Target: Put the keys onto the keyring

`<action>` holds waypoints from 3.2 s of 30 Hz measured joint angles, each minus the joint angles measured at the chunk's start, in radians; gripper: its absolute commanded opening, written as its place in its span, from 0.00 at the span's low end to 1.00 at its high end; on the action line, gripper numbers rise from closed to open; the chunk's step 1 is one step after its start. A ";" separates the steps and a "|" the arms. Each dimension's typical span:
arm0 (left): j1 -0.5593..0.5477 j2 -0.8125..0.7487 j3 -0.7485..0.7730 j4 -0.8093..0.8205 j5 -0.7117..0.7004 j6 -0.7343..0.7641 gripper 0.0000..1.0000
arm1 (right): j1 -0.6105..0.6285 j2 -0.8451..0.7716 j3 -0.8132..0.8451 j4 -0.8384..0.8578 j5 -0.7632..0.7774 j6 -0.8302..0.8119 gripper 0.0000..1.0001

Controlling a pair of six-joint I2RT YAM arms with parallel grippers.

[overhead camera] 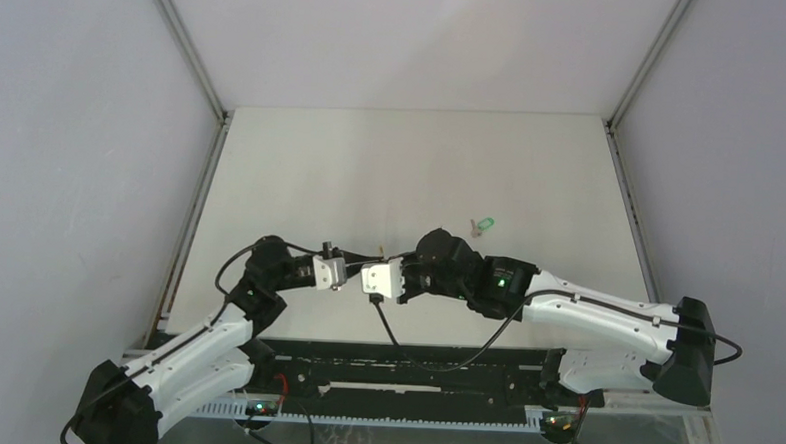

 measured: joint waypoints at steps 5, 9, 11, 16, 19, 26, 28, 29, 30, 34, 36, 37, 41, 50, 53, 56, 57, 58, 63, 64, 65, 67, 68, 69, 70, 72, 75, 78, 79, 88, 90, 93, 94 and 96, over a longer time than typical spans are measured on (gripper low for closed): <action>0.000 0.001 0.003 -0.023 0.000 0.000 0.00 | 0.001 0.013 0.003 -0.008 0.015 -0.006 0.00; 0.000 0.003 0.003 -0.031 0.000 0.000 0.00 | 0.005 0.015 0.004 -0.023 0.034 -0.007 0.00; 0.000 0.007 0.003 -0.034 0.000 0.000 0.00 | 0.007 0.015 0.005 -0.027 0.037 -0.010 0.00; 0.000 0.014 0.003 -0.042 0.000 0.000 0.00 | 0.014 0.014 0.006 -0.027 0.037 -0.010 0.00; 0.000 0.014 0.003 -0.044 0.000 0.000 0.00 | 0.018 0.014 0.006 -0.027 0.035 -0.010 0.00; 0.000 0.014 0.003 -0.047 0.000 0.000 0.00 | 0.019 0.014 0.006 -0.026 0.034 -0.010 0.00; 0.000 0.014 0.003 -0.048 0.000 0.000 0.00 | 0.019 0.014 0.006 -0.026 0.034 -0.010 0.00; 0.000 0.014 0.003 -0.048 0.000 0.000 0.00 | 0.019 0.014 0.006 -0.026 0.034 -0.010 0.00; 0.000 0.014 0.003 -0.048 0.000 0.000 0.00 | 0.019 0.014 0.006 -0.026 0.034 -0.010 0.00; 0.000 0.014 0.003 -0.048 0.000 0.000 0.00 | 0.019 0.014 0.006 -0.026 0.032 -0.010 0.00; 0.000 0.014 0.003 -0.048 0.000 0.000 0.00 | 0.019 0.014 0.006 -0.026 0.031 -0.010 0.00; 0.000 0.014 0.003 -0.048 0.000 0.000 0.00 | 0.019 0.014 0.006 -0.026 0.029 -0.010 0.00; 0.000 0.014 0.003 -0.048 0.000 -0.001 0.00 | 0.019 0.016 0.008 -0.027 0.022 -0.009 0.00; 0.006 0.014 0.003 -0.043 0.000 -0.010 0.00 | 0.002 0.041 0.042 -0.031 -0.010 -0.002 0.00; 0.006 0.014 0.003 -0.040 0.000 -0.012 0.00 | -0.008 0.042 0.048 -0.037 -0.033 0.005 0.00; 0.006 0.014 0.003 -0.029 0.000 -0.018 0.00 | -0.016 0.045 0.063 -0.045 -0.060 0.014 0.00; 0.006 0.013 0.003 -0.024 0.000 -0.018 0.00 | -0.020 0.047 0.069 -0.049 -0.066 0.019 0.00; 0.006 0.012 0.003 -0.019 0.000 -0.018 0.00 | -0.024 0.048 0.072 -0.050 -0.069 0.024 0.00; 0.006 0.011 0.003 -0.014 0.001 -0.018 0.00 | -0.051 0.050 0.074 -0.051 -0.097 0.047 0.00; 0.006 0.011 0.003 -0.013 0.002 -0.018 0.00 | -0.056 0.052 0.074 -0.051 -0.101 0.049 0.00; 0.006 0.011 0.003 -0.010 0.002 -0.018 0.00 | -0.060 0.054 0.074 -0.052 -0.103 0.052 0.00; 0.006 0.006 0.003 0.000 0.004 -0.018 0.00 | -0.069 0.060 0.075 -0.058 -0.103 0.056 0.00; 0.006 0.004 0.003 0.000 0.004 -0.018 0.00 | -0.073 0.060 0.075 -0.059 -0.103 0.060 0.00; 0.006 0.004 0.003 0.002 0.005 -0.018 0.00 | -0.076 0.060 0.075 -0.061 -0.103 0.064 0.00; 0.006 0.003 0.003 0.005 0.005 -0.018 0.00 | -0.080 0.060 0.075 -0.064 -0.103 0.067 0.00; 0.006 0.001 0.003 0.011 0.009 -0.018 0.00 | -0.090 0.060 0.075 -0.074 -0.103 0.072 0.00; 0.006 -0.002 0.003 0.025 0.013 -0.018 0.00 | -0.101 0.059 0.075 -0.090 -0.114 0.074 0.00; 0.006 -0.002 0.003 0.028 0.019 -0.018 0.00 | -0.106 0.050 0.075 -0.094 -0.128 0.074 0.00; 0.006 -0.002 0.003 0.028 0.020 -0.018 0.00 | -0.106 0.045 0.075 -0.094 -0.132 0.074 0.00; 0.006 0.000 0.003 0.030 0.024 -0.020 0.00 | -0.118 -0.073 0.046 -0.064 -0.220 0.074 0.00; 0.006 0.004 0.003 0.046 0.027 -0.028 0.00 | -0.126 -0.086 0.033 -0.054 -0.247 0.075 0.00; 0.006 0.005 0.003 0.083 0.029 -0.043 0.00 | -0.143 -0.087 0.012 -0.034 -0.283 0.078 0.00; 0.006 0.005 0.003 0.092 0.030 -0.045 0.00 | -0.147 -0.087 0.005 -0.032 -0.291 0.079 0.00; 0.006 0.005 0.001 0.111 0.032 -0.053 0.00 | -0.154 -0.087 -0.006 -0.024 -0.308 0.082 0.00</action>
